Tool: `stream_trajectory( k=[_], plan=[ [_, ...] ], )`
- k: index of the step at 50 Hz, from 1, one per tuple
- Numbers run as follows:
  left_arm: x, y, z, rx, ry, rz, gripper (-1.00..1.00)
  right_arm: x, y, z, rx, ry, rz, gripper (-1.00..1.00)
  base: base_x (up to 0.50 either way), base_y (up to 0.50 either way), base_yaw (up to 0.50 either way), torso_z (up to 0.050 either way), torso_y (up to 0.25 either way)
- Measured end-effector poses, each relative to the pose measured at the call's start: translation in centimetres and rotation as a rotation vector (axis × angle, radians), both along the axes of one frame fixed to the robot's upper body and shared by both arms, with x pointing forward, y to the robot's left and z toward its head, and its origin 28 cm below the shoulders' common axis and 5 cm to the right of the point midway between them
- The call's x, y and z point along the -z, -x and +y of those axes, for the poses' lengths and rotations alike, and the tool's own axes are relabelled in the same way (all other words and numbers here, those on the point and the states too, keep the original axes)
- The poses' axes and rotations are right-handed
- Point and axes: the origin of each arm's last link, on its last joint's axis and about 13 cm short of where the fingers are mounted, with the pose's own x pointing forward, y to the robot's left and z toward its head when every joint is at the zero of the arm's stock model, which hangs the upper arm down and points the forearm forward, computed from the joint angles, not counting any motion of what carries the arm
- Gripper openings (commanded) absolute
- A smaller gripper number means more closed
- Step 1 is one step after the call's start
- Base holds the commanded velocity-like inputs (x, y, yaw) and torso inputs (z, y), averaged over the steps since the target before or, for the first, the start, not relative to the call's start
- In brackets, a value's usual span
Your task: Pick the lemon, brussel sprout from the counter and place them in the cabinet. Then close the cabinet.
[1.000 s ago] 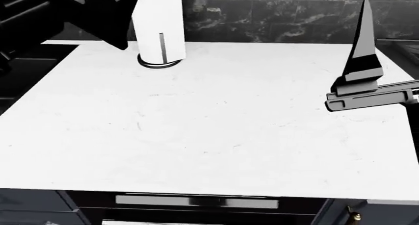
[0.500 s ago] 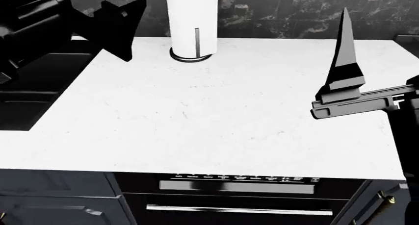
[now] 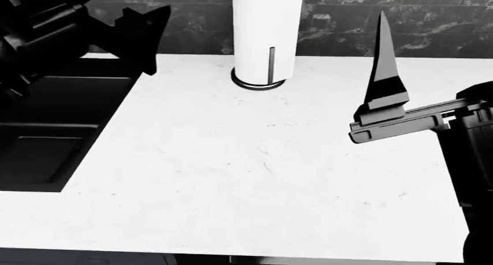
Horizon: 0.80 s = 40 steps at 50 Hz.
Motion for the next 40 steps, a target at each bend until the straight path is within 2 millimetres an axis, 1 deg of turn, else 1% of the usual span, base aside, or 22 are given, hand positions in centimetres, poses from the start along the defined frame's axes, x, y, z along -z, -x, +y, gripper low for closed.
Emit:
stream_trajectory(
  k=[8,19,26,40],
  plan=[
    [-0.08,0.04,0.04,-0.003,0.003,-0.004,1.0,-0.09,0.15,-0.01,-0.019,-0.017,0.001,1.0,0.0,0.0,0.45,0.0,0.0],
    [-0.22,0.04,0.02,-0.004,0.006,-0.009,1.0,-0.24,0.35,-0.28,-0.017,-0.021,0.008,1.0,0.0,-0.01,0.0,0.0,0.0],
    [-0.32,0.01,0.05,-0.007,0.007,-0.012,1.0,-0.29,0.47,-0.38,-0.022,-0.018,0.017,1.0,0.03,-0.41,0.0,0.0,0.0],
    [-0.31,0.09,0.0,-0.003,0.01,-0.013,1.0,-0.22,0.5,-0.45,-0.025,-0.014,0.021,1.0,0.0,0.0,0.0,0.0,0.0]
  ],
)
